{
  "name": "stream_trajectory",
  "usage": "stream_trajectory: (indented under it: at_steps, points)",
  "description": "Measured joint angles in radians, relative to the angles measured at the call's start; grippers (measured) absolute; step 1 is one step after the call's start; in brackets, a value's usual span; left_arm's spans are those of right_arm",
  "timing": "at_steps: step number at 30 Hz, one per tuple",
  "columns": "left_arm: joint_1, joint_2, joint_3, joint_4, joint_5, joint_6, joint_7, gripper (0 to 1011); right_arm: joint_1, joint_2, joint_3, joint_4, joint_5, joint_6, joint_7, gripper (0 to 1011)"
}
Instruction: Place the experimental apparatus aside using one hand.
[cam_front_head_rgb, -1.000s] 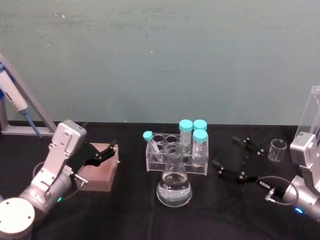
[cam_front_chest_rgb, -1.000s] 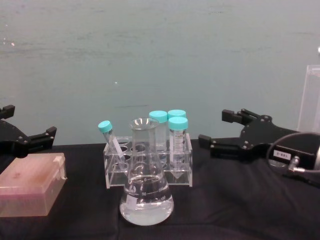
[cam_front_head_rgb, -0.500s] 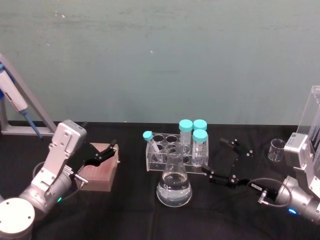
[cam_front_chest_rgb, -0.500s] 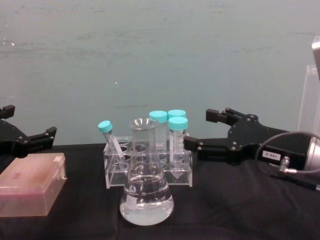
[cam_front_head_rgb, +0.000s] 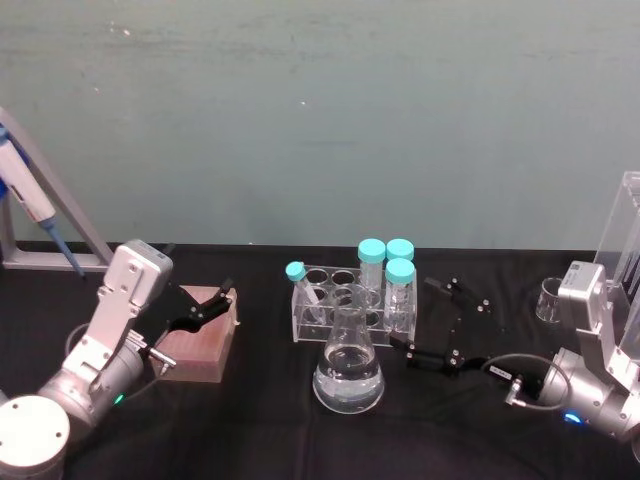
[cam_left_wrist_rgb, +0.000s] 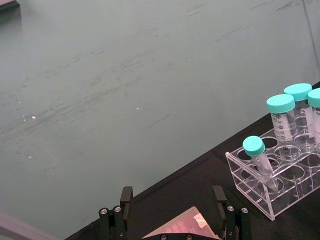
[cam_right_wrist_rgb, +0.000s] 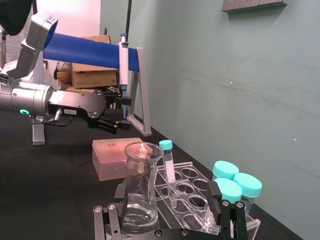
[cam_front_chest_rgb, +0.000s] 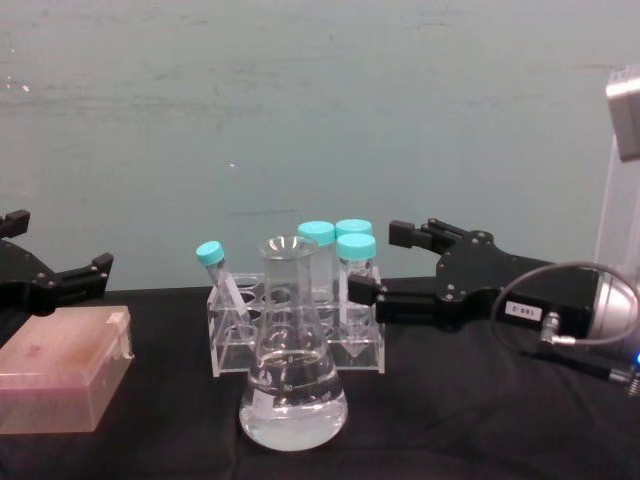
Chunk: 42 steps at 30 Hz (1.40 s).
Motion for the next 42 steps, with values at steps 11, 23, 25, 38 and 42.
stream_trajectory:
  at_steps: [11, 23, 25, 38, 42]
  points:
    - [0.000, 0.000, 0.000, 0.000, 0.000, 0.000, 0.000, 1000, 0.030, -0.008, -0.029, 0.030, 0.025, -0.006, 0.031, 1002]
    - [0.000, 0.000, 0.000, 0.000, 0.000, 0.000, 0.000, 1000, 0.044, -0.013, -0.053, 0.040, 0.036, 0.002, 0.041, 1002]
    - [0.000, 0.000, 0.000, 0.000, 0.000, 0.000, 0.000, 1000, 0.049, -0.016, -0.057, 0.044, 0.037, 0.002, 0.042, 1003]
    - [0.000, 0.000, 0.000, 0.000, 0.000, 0.000, 0.000, 1000, 0.069, -0.035, -0.070, 0.073, 0.045, 0.002, 0.050, 1002]
    - [0.000, 0.000, 0.000, 0.000, 0.000, 0.000, 0.000, 1000, 0.079, -0.043, -0.074, 0.090, 0.048, 0.002, 0.055, 1003]
